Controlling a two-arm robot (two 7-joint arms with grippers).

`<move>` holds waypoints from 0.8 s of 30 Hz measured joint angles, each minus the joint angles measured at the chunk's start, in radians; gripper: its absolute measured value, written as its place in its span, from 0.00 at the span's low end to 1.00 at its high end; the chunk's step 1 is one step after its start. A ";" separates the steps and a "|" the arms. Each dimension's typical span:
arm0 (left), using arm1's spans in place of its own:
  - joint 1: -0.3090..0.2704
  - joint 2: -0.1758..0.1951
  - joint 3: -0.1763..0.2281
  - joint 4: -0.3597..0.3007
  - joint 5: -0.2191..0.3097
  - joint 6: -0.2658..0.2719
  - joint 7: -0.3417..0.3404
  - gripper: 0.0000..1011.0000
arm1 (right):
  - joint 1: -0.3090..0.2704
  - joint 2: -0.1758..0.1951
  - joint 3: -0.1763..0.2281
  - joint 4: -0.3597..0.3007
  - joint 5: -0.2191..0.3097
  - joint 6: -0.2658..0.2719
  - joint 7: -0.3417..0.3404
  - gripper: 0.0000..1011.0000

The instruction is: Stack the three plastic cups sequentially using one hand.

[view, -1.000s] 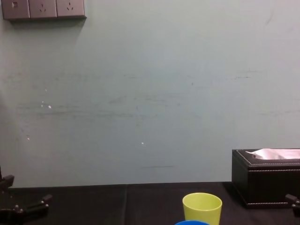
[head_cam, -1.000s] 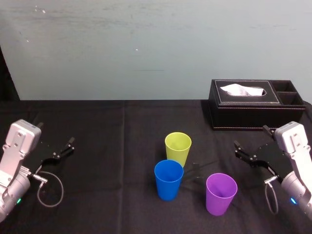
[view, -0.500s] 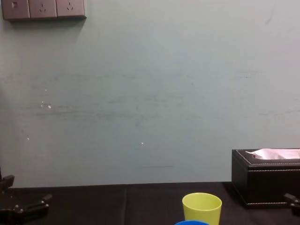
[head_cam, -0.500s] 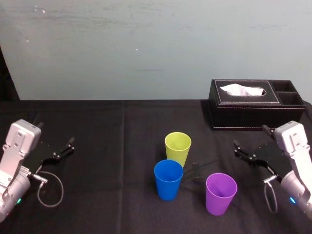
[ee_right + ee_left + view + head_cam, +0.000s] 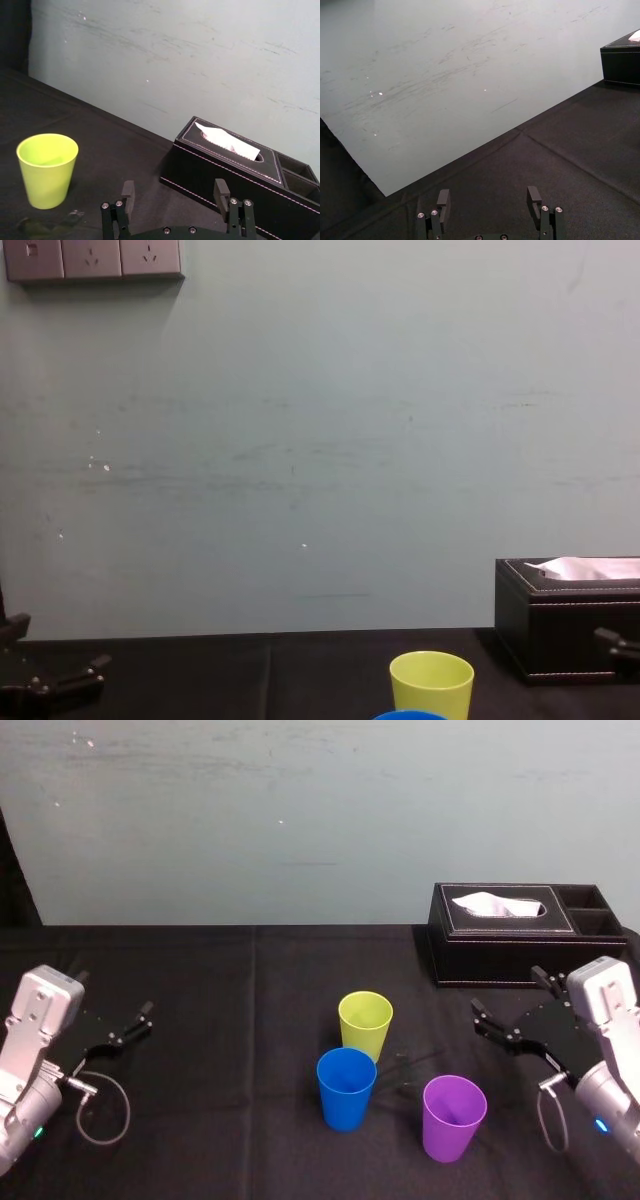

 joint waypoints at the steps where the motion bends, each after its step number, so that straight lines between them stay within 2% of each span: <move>1: 0.000 0.000 0.000 0.000 0.000 0.000 0.000 0.99 | -0.006 0.003 0.005 -0.009 0.004 0.004 0.003 0.99; 7: 0.000 0.000 0.000 0.000 0.000 0.000 0.000 0.99 | -0.080 0.044 0.063 -0.095 0.052 0.036 0.028 0.99; 12: 0.000 0.000 0.000 0.000 0.000 0.000 0.000 0.99 | -0.172 0.094 0.128 -0.162 0.115 0.065 0.064 0.99; 18: 0.000 0.000 0.000 0.000 0.000 0.000 0.000 0.99 | -0.283 0.150 0.193 -0.225 0.189 0.104 0.122 0.99; 24: 0.000 0.000 0.000 0.000 0.000 0.000 0.000 0.99 | -0.364 0.179 0.235 -0.260 0.224 0.125 0.160 0.99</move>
